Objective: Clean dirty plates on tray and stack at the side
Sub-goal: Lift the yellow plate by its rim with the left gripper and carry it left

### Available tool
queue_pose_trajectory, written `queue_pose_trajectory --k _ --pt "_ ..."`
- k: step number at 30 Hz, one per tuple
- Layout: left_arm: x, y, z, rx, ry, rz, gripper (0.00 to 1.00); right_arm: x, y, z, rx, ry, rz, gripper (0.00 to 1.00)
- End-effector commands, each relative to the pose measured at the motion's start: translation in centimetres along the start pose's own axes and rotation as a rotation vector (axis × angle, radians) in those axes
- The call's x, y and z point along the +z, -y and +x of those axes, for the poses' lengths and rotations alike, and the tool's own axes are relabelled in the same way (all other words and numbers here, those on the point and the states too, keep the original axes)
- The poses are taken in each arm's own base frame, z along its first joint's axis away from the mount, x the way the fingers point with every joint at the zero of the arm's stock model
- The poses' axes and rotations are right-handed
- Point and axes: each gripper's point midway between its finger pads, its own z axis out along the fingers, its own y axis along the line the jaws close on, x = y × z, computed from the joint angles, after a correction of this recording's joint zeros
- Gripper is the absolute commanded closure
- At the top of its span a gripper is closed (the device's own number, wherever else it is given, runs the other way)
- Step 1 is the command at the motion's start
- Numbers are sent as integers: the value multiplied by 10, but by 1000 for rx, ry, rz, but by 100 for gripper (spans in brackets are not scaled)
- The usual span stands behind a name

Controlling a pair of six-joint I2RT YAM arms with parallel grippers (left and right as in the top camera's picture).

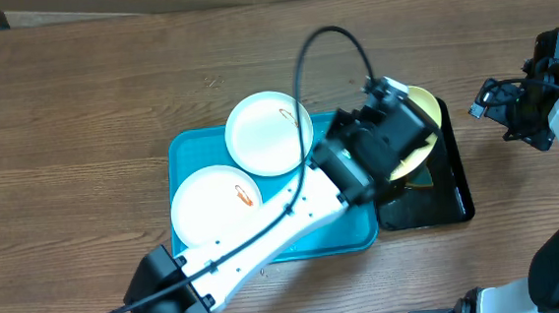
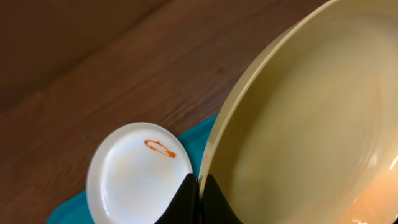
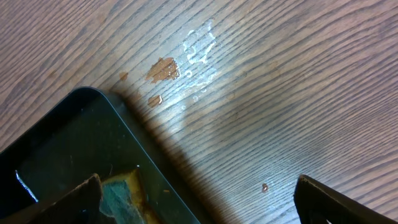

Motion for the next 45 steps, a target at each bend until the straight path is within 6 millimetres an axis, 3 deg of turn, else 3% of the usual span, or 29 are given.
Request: queue_pose_trajectory --k 1,7,12,21,24,26,30,35,40,45 --pt "-23 -16 -23 45 120 -195 96 -8 -1 -4 5 24 -13 0" --pt "-54 -4 -38 106 231 -290 96 -8 -1 -4 5 24 -13 0" --pt "-63 6 -42 112 263 -280 96 -8 -1 -4 5 24 -13 0" --pt "-63 5 -47 113 274 -284 96 -8 -1 -4 5 24 -13 0" --pt "-68 -16 -57 71 307 -396 96 -8 -1 -4 5 24 -13 0" --pt "-65 -14 -61 43 317 -365 96 -8 -1 -4 5 24 -13 0" --pt "-55 11 -55 85 286 -213 96 -8 -1 -4 5 24 -13 0" --pt "-52 -8 -59 -14 299 -273 96 -8 -1 -4 5 24 -13 0" --pt "-38 26 -49 -36 234 -36 96 -8 -1 -4 5 24 -13 0" --pt "-12 29 -37 -117 119 146 96 -8 -1 -4 5 24 -13 0"
